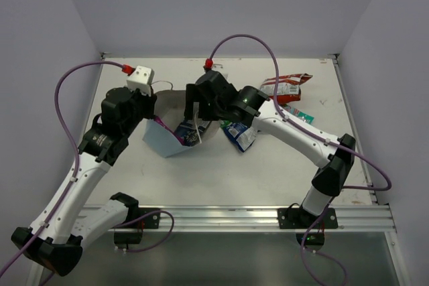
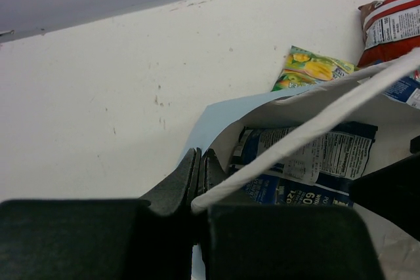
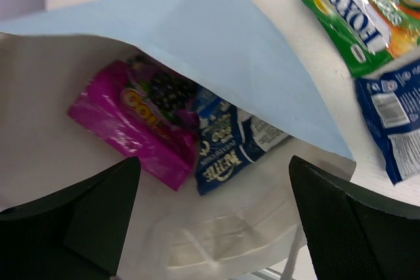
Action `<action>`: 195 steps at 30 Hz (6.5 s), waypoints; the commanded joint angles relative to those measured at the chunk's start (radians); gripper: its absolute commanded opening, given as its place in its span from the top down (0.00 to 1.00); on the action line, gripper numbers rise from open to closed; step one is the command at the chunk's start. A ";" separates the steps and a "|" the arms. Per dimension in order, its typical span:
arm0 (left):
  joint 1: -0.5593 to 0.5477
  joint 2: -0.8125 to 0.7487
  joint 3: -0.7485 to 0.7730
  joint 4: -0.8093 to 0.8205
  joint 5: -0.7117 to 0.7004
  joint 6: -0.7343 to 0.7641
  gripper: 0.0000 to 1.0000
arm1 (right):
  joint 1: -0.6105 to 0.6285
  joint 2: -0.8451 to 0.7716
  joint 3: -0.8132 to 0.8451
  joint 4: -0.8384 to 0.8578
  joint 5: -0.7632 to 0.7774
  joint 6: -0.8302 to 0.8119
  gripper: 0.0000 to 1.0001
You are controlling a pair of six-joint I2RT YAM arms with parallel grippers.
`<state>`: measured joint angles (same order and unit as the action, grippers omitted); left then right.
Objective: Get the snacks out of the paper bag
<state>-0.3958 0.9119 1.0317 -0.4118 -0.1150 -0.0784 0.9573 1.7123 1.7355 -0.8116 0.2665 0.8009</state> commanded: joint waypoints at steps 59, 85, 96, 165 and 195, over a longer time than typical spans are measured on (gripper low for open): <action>0.000 0.025 0.067 0.096 -0.077 0.002 1.00 | -0.052 -0.169 -0.079 0.068 -0.539 -0.296 0.52; 0.000 0.035 0.111 0.071 -0.074 0.061 1.00 | -0.035 -0.341 0.019 0.028 -0.466 -0.569 0.20; 0.000 0.031 0.117 0.076 -0.043 0.074 1.00 | -0.035 -0.171 0.131 0.175 -0.268 -0.395 0.34; 0.000 0.021 0.008 0.082 -0.017 -0.046 1.00 | 0.011 -0.035 -0.221 0.629 0.094 -0.138 1.00; 0.005 0.172 0.122 0.024 -0.293 -0.054 1.00 | -0.011 -0.293 0.168 0.560 -0.117 -0.583 1.00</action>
<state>-0.3950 1.0771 1.1053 -0.4454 -0.3378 -0.1379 0.9634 1.4960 1.8488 -0.2321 0.0708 0.2825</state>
